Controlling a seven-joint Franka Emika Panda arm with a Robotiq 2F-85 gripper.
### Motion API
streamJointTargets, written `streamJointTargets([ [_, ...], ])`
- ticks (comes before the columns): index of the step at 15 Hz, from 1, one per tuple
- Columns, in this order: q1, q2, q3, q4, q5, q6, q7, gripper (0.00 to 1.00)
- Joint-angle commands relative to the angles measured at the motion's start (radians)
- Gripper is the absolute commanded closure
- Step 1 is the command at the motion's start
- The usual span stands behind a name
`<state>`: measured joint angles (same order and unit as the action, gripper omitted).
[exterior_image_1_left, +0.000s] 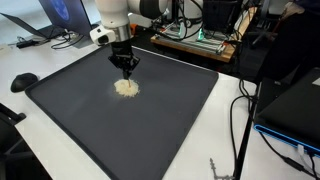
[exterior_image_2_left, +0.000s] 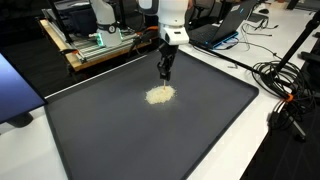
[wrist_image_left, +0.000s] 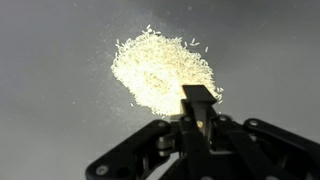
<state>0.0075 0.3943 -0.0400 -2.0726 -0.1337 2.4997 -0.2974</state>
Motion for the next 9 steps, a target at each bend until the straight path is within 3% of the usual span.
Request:
streamJointTargets([
  [1, -0.011, 0.003, 0.006, 0.006, -0.030, -0.025, 0.024, 0.97],
  [9, -0.019, -0.028, 0.010, -0.015, -0.017, -0.038, 0.018, 0.97],
])
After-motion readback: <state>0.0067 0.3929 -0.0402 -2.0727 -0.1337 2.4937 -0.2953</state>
